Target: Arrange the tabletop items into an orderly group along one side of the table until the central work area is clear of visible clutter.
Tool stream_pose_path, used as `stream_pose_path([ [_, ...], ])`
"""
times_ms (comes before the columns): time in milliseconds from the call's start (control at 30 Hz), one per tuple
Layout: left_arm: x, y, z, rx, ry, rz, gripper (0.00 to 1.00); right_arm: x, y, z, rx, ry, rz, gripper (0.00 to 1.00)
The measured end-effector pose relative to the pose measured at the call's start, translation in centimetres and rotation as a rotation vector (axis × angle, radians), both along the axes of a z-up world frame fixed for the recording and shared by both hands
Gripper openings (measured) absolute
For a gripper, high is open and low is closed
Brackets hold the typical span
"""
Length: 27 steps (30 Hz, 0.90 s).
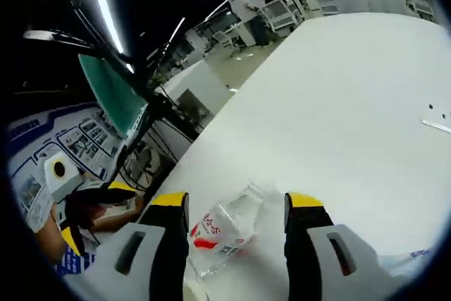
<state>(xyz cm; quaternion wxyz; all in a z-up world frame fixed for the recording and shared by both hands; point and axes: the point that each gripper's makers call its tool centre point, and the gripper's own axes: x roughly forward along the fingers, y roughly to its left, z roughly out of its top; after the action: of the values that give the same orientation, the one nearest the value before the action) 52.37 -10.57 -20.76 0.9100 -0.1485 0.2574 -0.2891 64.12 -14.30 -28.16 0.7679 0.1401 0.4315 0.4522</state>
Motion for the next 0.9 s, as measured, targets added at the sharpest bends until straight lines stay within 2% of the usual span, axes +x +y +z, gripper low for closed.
stream_pose_path([
  [167,0.3,-0.2,-0.5,-0.012,0.008,-0.001,0.76,0.5,0.2,-0.9,0.029,0.072,-0.031,0.49],
  [233,0.4,-0.3,-0.5,-0.014,0.007,-0.001,0.76,0.7,0.3,-1.3,0.032,0.083,-0.039,0.48],
  [400,0.7,-0.2,-0.6,-0.03,0.003,0.006,0.76,0.6,0.8,-1.9,0.066,0.164,-0.073,0.46],
  [467,0.8,-0.2,-0.7,-0.027,0.003,0.01,0.75,0.6,1.1,-2.5,0.071,0.216,-0.085,0.45],
  [667,0.7,-0.4,-0.8,-0.039,-0.001,0.008,0.75,0.7,2.0,-3.6,0.079,0.274,-0.094,0.4],
  [900,0.8,-0.2,-1.5,-0.04,0.008,0.014,0.74,1.3,2.7,-4.2,0.101,0.317,-0.125,0.27],
])
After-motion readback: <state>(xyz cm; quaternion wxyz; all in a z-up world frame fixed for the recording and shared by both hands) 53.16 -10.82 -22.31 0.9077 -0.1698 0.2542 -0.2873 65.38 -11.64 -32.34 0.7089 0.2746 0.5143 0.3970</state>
